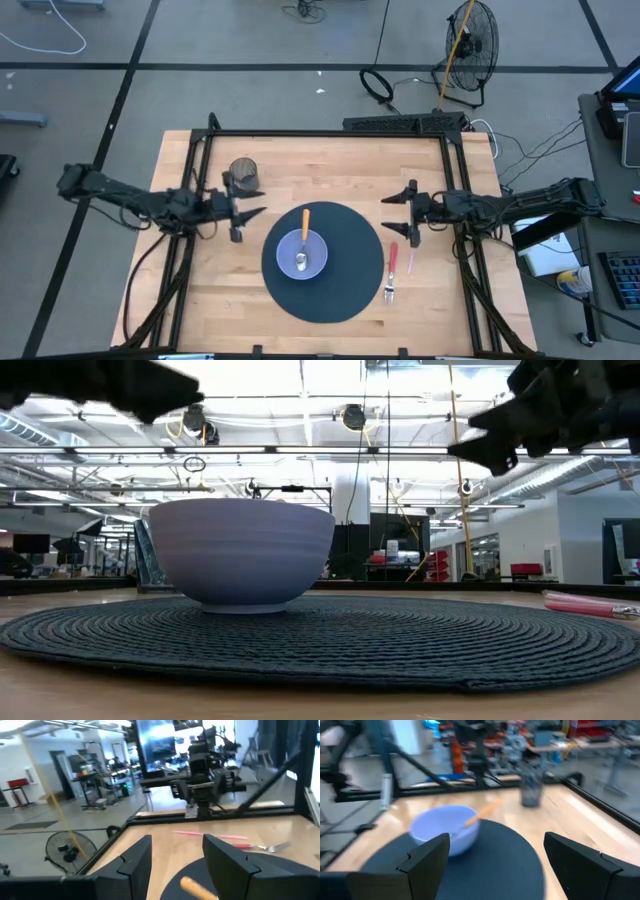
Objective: Pick & Place Utensil
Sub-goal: Put the pink fork into the bowl
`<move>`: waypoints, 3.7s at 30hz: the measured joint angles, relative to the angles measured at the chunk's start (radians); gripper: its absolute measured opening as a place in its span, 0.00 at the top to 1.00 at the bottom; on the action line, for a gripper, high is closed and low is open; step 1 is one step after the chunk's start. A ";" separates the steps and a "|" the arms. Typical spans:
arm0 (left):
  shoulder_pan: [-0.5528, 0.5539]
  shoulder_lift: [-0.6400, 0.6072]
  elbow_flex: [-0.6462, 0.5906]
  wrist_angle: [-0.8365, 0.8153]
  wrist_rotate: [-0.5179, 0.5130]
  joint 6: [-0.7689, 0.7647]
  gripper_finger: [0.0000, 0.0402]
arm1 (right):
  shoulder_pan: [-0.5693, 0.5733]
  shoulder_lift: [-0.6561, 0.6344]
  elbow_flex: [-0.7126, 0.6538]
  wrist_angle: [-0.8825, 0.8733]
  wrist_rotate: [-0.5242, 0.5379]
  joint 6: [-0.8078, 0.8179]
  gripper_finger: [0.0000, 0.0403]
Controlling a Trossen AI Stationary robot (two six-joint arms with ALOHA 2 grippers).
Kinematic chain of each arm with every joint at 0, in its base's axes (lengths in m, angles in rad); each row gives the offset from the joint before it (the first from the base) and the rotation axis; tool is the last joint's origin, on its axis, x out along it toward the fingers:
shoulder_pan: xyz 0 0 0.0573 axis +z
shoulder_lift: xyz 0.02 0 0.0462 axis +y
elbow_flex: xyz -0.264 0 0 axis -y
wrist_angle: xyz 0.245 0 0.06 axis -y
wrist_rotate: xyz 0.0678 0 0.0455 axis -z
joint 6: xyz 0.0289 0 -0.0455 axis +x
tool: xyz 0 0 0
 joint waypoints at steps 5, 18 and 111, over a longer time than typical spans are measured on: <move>0.021 -0.148 -0.140 0.119 -0.001 -0.042 0.55 | 0.004 0.016 0.000 -0.064 0.068 0.085 0.21; 0.020 -0.200 -0.180 0.068 0.087 -0.132 0.55 | 0.125 0.369 0.280 -0.398 0.204 0.270 0.21; 0.019 -0.198 -0.180 -0.145 0.339 -0.273 0.55 | 0.290 0.963 0.608 -1.123 -0.058 1.348 0.60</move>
